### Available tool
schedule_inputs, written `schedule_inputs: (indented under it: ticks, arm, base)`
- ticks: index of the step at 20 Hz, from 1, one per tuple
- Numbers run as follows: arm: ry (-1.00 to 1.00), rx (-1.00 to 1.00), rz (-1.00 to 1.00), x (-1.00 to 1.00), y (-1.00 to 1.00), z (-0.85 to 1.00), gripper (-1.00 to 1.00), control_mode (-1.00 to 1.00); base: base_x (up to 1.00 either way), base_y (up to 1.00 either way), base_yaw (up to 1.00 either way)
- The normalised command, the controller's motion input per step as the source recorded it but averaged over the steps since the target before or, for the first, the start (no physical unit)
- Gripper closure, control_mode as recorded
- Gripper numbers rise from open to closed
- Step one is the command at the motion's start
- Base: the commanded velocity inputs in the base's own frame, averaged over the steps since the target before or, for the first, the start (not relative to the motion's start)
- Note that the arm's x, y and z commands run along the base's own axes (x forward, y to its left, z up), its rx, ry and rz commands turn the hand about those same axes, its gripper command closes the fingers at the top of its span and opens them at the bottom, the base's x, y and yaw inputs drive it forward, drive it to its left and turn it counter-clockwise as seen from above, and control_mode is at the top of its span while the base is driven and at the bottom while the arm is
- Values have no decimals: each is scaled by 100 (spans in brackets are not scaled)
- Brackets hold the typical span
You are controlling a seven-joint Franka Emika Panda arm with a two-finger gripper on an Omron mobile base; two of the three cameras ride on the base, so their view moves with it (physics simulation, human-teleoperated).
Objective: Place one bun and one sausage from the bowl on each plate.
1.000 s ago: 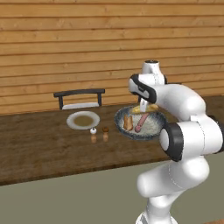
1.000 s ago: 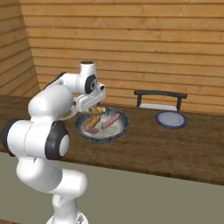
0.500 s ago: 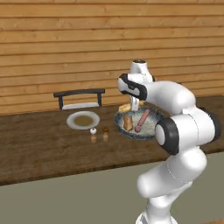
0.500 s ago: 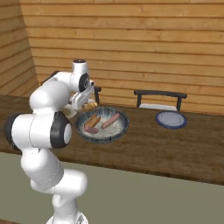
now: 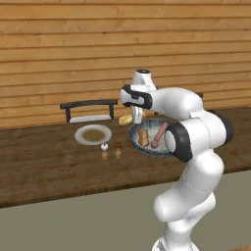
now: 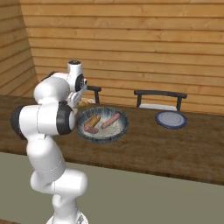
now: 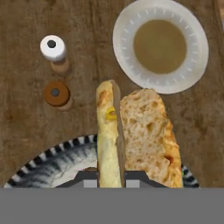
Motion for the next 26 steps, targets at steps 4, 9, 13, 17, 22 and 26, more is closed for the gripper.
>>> schedule_inputs:
  ticks: [4,9,13,17,22,26]
  arm:
    - [-1,-2,0,54,68,-2,100,-100]
    - [0,-5,0,42,78,0,100,-100]
    - [0,2,0,31,61,-11,100,-100]
    - [0,3,0,8,33,-14,100,-100]
    - [0,9,0,10,7,-32,100,-100]
    - [-1,13,-2,18,0,-47,100,-100]
  base:
    - [0,0,0]
    - [0,0,0]
    - [0,0,0]
    - [0,0,0]
    - [0,0,0]
    - [0,0,0]
